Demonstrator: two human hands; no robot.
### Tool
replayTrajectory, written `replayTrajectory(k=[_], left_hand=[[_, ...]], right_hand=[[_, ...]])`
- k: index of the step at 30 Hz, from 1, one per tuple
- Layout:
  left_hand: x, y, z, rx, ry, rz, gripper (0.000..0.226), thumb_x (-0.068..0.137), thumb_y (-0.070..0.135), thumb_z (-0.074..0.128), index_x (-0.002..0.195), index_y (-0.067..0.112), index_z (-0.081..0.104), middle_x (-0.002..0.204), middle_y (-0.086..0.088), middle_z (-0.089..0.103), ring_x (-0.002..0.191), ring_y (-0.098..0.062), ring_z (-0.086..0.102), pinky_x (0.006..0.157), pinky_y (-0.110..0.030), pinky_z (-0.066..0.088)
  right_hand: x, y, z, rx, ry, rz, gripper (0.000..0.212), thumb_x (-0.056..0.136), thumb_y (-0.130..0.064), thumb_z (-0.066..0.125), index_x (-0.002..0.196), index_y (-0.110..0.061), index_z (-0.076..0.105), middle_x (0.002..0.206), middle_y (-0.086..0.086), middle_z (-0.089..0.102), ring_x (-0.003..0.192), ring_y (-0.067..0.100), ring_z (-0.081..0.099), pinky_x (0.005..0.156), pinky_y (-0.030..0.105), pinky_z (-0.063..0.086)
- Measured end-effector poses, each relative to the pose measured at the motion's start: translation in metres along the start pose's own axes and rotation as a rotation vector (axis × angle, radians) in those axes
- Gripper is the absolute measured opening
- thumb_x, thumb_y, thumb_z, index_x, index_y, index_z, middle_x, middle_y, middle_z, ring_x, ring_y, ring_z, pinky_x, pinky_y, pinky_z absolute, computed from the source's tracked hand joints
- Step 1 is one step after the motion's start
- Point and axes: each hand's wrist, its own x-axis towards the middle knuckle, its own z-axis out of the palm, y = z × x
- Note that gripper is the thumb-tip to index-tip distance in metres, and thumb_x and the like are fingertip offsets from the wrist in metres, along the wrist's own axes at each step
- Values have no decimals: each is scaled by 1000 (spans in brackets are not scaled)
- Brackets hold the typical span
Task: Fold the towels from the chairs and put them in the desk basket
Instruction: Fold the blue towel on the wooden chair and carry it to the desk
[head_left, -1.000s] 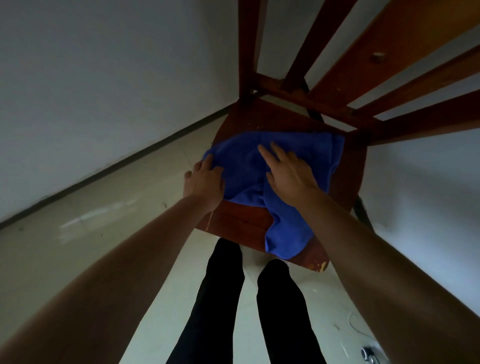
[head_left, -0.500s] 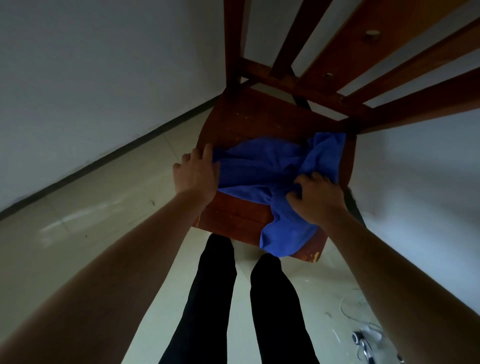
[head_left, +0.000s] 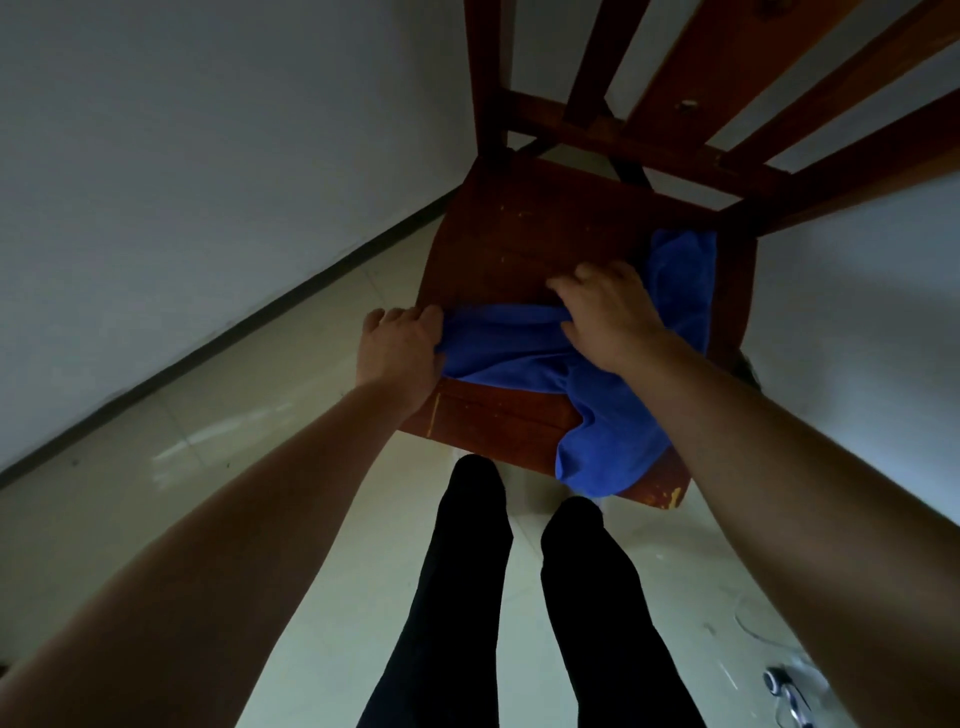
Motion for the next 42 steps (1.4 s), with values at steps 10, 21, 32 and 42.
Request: replayTrajectory(k=[10, 21, 32, 42], left_hand=[[-59, 48, -85, -244, 143, 14, 10, 81, 6, 61, 90, 9, 61, 98, -11, 56, 89, -30, 58, 72, -41, 50], [-200, 116, -287, -223, 605, -52, 13, 91, 8, 53, 98, 16, 45, 97, -7, 56, 78, -28, 55, 65, -42, 47], [-294, 132, -401, -210, 959, -88, 19, 92, 15, 52, 109, 15, 61, 110, -8, 58, 101, -31, 54, 71, -38, 42], [-369, 91, -433, -230, 989, 31, 18, 95, 20, 52, 109, 20, 64, 115, -6, 57, 112, -28, 49, 71, -40, 47]], right_hand=[[-103, 27, -96, 189, 127, -25, 18, 86, -25, 68, 92, -17, 53, 111, 5, 54, 100, 26, 53, 72, 32, 35], [-235, 14, -273, 169, 331, -44, 30, 93, -32, 63, 121, -28, 55, 102, -3, 67, 94, 23, 66, 72, 35, 51], [-340, 1, -379, 304, 596, 16, 34, 91, -52, 60, 85, -20, 49, 94, 0, 43, 84, 21, 49, 70, 36, 42], [-450, -59, -380, 673, 743, 151, 30, 79, -44, 79, 90, -21, 63, 80, -10, 60, 72, 6, 56, 58, 22, 41]])
